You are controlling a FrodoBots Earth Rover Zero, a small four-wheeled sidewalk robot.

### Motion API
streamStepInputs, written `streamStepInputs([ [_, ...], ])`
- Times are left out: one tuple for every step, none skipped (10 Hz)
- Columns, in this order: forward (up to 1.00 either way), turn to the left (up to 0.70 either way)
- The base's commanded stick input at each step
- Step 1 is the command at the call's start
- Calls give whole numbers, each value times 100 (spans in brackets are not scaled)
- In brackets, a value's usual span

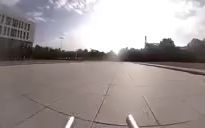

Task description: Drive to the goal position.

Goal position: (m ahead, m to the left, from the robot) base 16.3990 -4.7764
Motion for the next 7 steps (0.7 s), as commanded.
streamStepInputs([
  [100,0],
  [100,0],
  [100,0],
  [100,0],
  [100,0],
  [100,0],
  [100,0],
])
